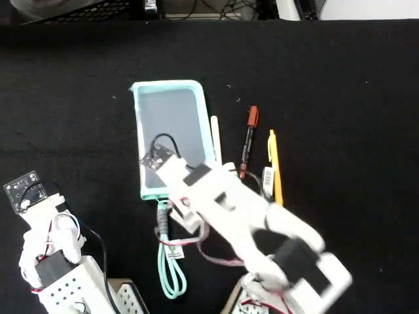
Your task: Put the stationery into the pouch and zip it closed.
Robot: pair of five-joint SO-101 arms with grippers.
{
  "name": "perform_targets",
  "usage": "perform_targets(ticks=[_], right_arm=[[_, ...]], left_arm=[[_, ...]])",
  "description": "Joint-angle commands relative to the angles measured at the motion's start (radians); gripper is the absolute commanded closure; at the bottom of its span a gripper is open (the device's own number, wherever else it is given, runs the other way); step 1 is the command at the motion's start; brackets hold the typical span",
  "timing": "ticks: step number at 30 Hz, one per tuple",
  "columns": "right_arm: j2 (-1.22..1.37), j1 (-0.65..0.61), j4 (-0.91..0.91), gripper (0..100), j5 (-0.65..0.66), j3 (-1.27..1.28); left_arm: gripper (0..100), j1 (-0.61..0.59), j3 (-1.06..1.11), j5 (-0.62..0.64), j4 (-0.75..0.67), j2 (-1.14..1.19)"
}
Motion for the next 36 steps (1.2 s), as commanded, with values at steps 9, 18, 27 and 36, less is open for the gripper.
perform_targets(ticks=[9,18,27,36], right_arm=[[-0.317,-0.118,-0.031,68.1,-0.276,0.108],[-0.263,-0.304,-0.140,67.1,-0.416,0.102],[-0.054,-0.307,-0.328,67.3,-0.433,0.091],[0.096,-0.302,-0.183,89.6,-0.404,-0.018]], left_arm=[[97,0.001,0.016,0.005,-0.015,-0.009],[97,0.001,0.016,0.005,-0.015,-0.009],[97,0.001,0.016,0.005,-0.015,-0.009],[97,0.001,0.016,0.005,-0.015,-0.009]])
